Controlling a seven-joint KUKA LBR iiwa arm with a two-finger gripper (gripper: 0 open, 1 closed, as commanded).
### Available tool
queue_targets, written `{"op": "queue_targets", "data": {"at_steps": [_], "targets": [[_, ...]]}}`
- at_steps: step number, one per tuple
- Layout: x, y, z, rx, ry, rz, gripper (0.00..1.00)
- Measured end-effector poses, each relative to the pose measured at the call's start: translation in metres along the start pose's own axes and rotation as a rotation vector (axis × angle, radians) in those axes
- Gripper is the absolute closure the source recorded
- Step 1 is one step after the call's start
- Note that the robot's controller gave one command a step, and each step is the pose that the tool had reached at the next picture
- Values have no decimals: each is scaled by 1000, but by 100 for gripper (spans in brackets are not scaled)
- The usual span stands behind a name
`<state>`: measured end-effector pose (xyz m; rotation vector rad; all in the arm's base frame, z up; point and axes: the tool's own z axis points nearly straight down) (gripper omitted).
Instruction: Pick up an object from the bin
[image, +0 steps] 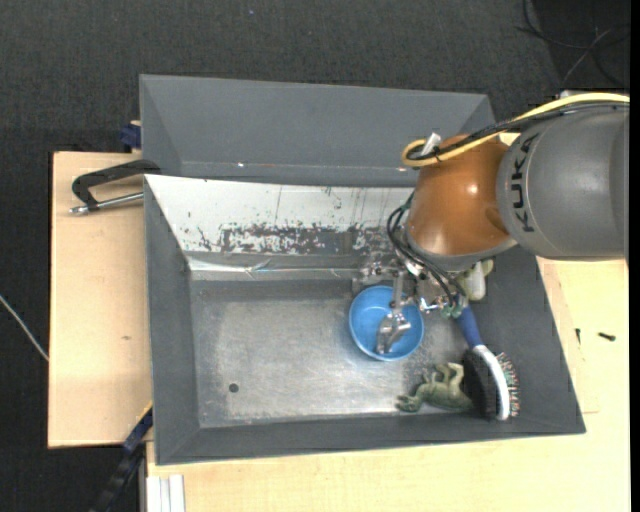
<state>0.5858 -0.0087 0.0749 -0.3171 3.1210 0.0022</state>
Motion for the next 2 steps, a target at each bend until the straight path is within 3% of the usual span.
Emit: {"op": "queue_targets", "data": {"at_steps": [1, 2], "targets": [[-2, 0, -3, 4, -6, -6, 100], [3, -9, -115, 4, -9, -211, 100]]}}
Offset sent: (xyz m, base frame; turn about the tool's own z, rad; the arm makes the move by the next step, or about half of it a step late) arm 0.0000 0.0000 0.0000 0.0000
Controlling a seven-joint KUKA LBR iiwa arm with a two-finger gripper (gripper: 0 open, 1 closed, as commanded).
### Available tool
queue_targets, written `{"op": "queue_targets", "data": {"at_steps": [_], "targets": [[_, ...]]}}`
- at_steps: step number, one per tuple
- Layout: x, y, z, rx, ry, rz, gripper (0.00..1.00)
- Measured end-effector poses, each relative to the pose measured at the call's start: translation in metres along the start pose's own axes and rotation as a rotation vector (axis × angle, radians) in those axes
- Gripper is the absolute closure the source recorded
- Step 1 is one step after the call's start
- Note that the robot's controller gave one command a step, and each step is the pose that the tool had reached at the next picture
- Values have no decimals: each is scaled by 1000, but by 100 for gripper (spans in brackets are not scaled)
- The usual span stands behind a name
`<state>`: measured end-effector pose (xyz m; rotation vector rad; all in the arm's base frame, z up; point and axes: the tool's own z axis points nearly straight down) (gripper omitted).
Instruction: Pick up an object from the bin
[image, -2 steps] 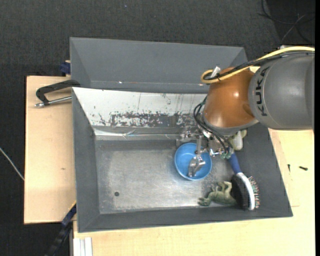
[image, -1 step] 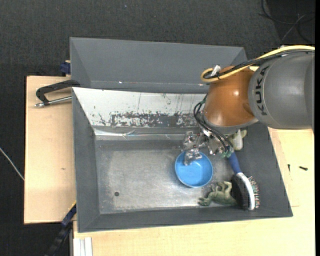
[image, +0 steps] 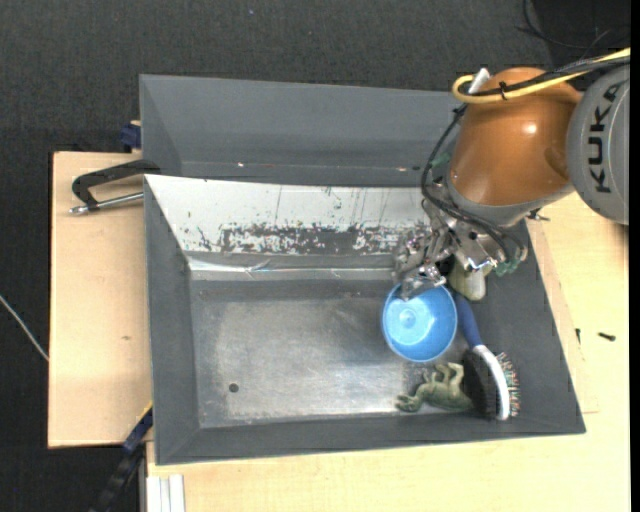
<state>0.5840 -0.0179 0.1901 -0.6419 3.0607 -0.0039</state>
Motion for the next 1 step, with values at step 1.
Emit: {"op": "queue_targets", "data": {"at_steps": [1], "targets": [[1, -1, -42, -1, 1, -1, 100]]}}
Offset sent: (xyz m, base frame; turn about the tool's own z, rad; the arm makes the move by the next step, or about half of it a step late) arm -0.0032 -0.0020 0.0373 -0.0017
